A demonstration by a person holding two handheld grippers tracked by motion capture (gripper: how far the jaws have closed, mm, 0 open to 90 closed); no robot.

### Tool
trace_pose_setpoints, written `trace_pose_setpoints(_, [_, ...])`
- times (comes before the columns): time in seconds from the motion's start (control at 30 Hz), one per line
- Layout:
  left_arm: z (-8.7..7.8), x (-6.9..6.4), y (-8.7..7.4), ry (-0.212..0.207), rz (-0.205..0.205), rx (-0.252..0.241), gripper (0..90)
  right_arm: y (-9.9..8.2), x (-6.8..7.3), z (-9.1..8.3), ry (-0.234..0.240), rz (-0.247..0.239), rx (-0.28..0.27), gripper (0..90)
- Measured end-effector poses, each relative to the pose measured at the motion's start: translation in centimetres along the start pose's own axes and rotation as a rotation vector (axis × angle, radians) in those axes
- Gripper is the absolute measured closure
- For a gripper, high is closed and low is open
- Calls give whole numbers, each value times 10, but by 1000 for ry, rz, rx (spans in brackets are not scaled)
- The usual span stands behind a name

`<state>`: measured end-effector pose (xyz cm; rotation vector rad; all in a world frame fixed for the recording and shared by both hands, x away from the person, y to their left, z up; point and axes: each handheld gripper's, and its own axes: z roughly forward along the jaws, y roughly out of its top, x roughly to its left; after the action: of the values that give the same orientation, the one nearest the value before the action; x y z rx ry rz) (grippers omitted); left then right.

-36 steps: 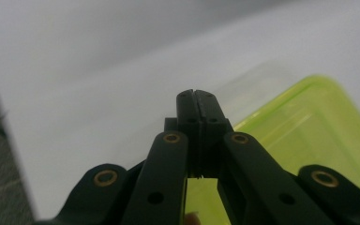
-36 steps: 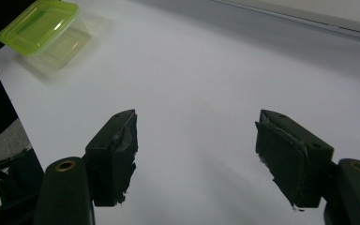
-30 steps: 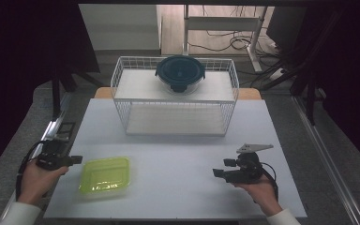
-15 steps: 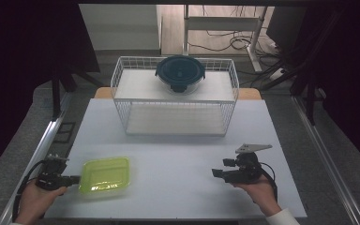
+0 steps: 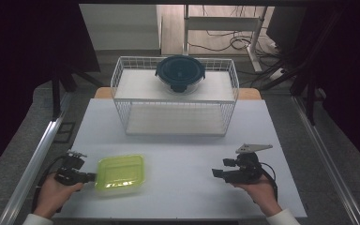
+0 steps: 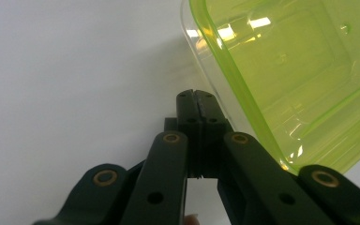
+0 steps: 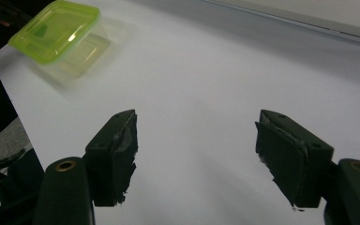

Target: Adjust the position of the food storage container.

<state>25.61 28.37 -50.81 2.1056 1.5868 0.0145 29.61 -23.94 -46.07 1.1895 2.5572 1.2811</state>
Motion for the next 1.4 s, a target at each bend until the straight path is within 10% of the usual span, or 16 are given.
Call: trace_pose_setpoints(1.4, [73,-118,72,-188,220,35,900,-2,-3,-5,-8,6,-3,297])
